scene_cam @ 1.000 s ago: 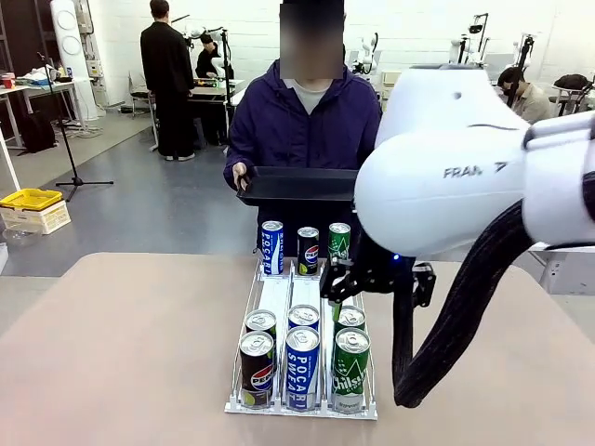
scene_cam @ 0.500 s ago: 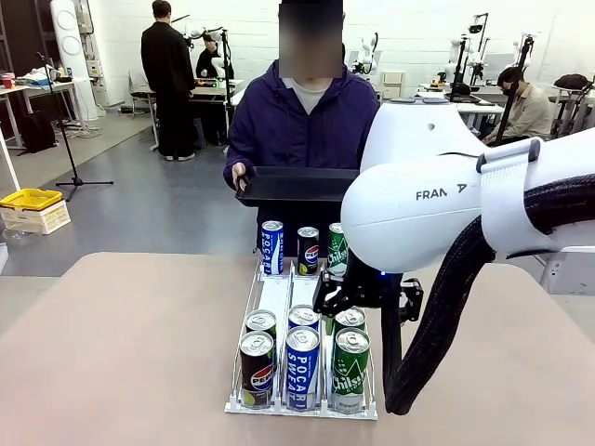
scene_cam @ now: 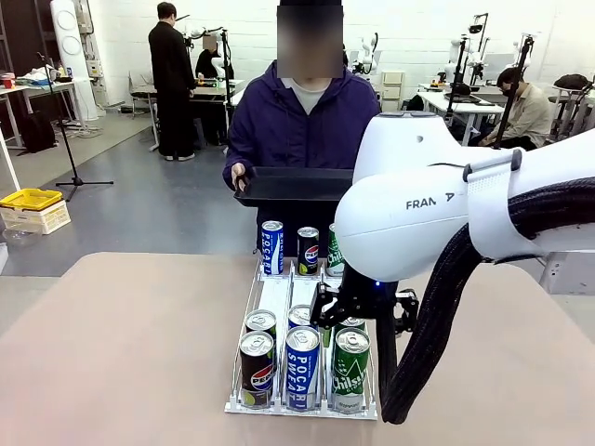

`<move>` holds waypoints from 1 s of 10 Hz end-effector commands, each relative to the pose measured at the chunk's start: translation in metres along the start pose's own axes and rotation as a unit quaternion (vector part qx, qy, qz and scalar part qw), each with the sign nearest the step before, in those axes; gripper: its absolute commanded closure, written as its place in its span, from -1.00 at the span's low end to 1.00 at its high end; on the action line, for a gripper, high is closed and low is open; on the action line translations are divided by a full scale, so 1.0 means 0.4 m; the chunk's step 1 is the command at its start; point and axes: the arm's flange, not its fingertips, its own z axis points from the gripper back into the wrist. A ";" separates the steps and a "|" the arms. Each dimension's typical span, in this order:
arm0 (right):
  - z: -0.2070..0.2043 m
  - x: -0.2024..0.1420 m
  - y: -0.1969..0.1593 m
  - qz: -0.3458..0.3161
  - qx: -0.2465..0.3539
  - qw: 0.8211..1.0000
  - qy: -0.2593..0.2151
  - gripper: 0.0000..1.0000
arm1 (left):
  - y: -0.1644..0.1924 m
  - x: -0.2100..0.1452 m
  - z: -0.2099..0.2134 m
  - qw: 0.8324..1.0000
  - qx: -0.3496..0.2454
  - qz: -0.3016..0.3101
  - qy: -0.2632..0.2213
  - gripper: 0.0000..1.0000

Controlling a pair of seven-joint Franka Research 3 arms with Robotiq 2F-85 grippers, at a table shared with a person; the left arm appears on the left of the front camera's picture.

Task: Retrieve and hand over the desired beverage to the person.
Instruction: Pick up a can of the same type that the person held from the Automatic Can Dispenser.

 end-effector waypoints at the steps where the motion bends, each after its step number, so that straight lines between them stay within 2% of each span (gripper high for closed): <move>1: -0.003 0.007 0.020 -0.016 -0.015 1.000 0.003 -1.00 | 0.004 0.002 0.000 1.000 -0.004 -0.010 -0.006 -1.00; 6: -0.008 0.010 0.008 -0.003 -0.013 1.000 0.015 -1.00 | 0.004 0.002 0.000 1.000 -0.004 -0.010 -0.006 -1.00; 7: -0.008 0.012 0.006 -0.004 -0.009 1.000 0.028 0.15 | 0.004 0.002 0.000 1.000 -0.004 -0.010 -0.006 -1.00; 8: -0.008 0.014 0.003 -0.005 -0.007 0.999 0.031 0.16 | 0.004 0.002 0.000 1.000 -0.004 -0.010 -0.006 -1.00; 9: -0.008 0.014 0.003 -0.002 -0.005 0.999 0.036 1.00 | 0.004 0.002 0.000 1.000 -0.004 -0.010 -0.006 -1.00; 10: -0.008 0.015 0.003 0.001 -0.004 0.999 0.040 0.26 | 0.004 0.002 0.000 1.000 -0.004 -0.010 -0.006 -1.00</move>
